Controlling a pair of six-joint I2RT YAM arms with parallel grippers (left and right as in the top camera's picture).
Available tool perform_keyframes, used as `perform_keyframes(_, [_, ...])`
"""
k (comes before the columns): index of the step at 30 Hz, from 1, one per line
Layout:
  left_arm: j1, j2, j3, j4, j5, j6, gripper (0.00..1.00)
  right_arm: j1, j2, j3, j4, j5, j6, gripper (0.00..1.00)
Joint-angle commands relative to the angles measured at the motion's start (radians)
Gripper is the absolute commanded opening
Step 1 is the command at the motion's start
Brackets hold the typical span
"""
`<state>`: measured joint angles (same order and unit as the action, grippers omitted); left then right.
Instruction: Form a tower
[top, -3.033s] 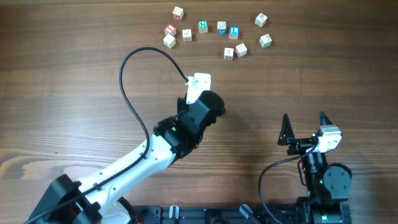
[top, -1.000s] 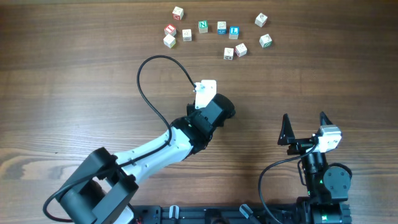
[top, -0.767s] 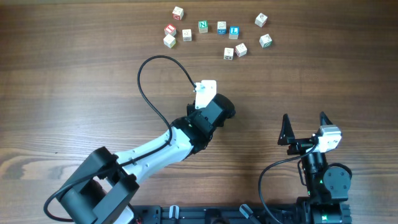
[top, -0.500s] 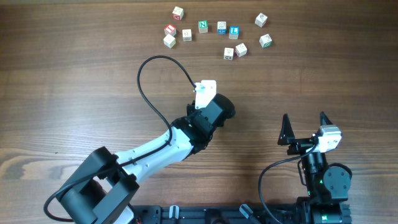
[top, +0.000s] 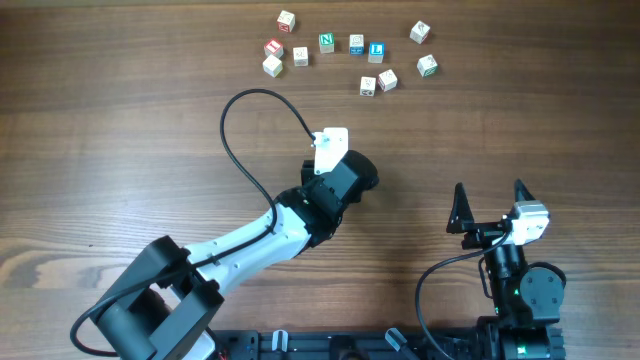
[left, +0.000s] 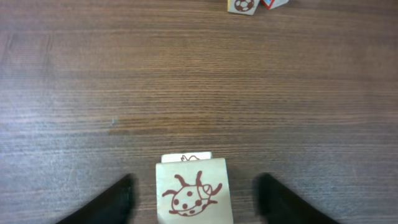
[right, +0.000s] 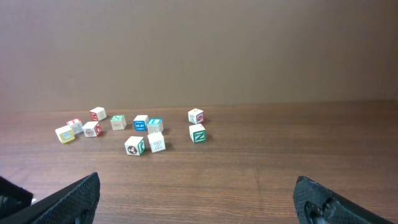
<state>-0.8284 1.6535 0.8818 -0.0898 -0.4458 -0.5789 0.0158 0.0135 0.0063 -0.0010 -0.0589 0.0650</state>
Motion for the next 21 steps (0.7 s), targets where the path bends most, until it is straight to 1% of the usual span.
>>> perform_keyframes(1, [0.0,-0.002,0.004,0.009,-0.019,0.023,1.0,-0.004,-0.006,-0.001,0.002,-0.001,-0.011,1.0])
perform_keyframes(3, [0.0,-0.028,0.013,0.013,-0.019,0.049,1.0,-0.004,-0.006,-0.001,0.003,-0.001,-0.01,1.0])
perform_keyframes(5, [0.004,-0.067,0.038,0.01,-0.019,0.126,1.0,-0.004,-0.006,-0.001,0.002,-0.001,-0.01,1.0])
perform_keyframes(6, [0.024,-0.112,0.078,-0.019,-0.019,0.181,1.0,-0.004,-0.006,-0.001,0.002,-0.001,-0.01,1.0])
perform_keyframes(7, [0.046,-0.148,0.114,-0.053,-0.019,0.202,1.0,-0.004,-0.006,-0.001,0.003,-0.001,-0.01,0.99])
perform_keyframes(8, [0.111,-0.217,0.19,-0.13,-0.019,0.21,1.0,-0.004,-0.006,-0.001,0.003,-0.001,-0.01,0.99])
perform_keyframes(10, [0.216,-0.298,0.251,-0.203,-0.019,0.209,1.0,-0.004,-0.006,-0.001,0.002,-0.001,-0.01,1.0])
perform_keyframes(12, [0.334,-0.374,0.254,-0.24,-0.019,0.208,1.0,-0.004,-0.006,-0.001,0.002,-0.001,-0.01,1.0])
perform_keyframes(13, [0.409,-0.404,0.254,-0.291,-0.018,0.207,1.0,-0.004,-0.006,-0.001,0.002,-0.001,-0.01,1.0])
perform_keyframes(14, [0.442,-0.41,0.254,-0.323,-0.014,0.204,1.0,-0.004,-0.006,-0.001,0.003,0.0,-0.014,1.0])
perform_keyframes(15, [0.489,-0.411,0.254,-0.371,0.009,0.204,1.0,-0.004,-0.006,-0.001,0.003,0.008,-0.019,1.0])
perform_keyframes(17, [0.563,-0.401,0.254,-0.441,0.126,0.167,1.0,-0.004,-0.006,-0.001,0.003,0.021,-0.048,1.0])
perform_keyframes(18, [0.592,-0.389,0.253,-0.449,0.202,0.168,1.0,-0.004,-0.006,-0.001,0.002,-0.003,-0.015,1.0])
perform_keyframes(19, [0.602,-0.378,0.253,-0.45,0.23,0.168,1.0,-0.004,-0.006,-0.001,0.004,-0.041,0.09,0.99])
perform_keyframes(21, [0.602,-0.359,0.253,-0.463,0.236,0.182,1.0,-0.004,0.003,-0.001,0.014,-0.122,0.502,1.0])
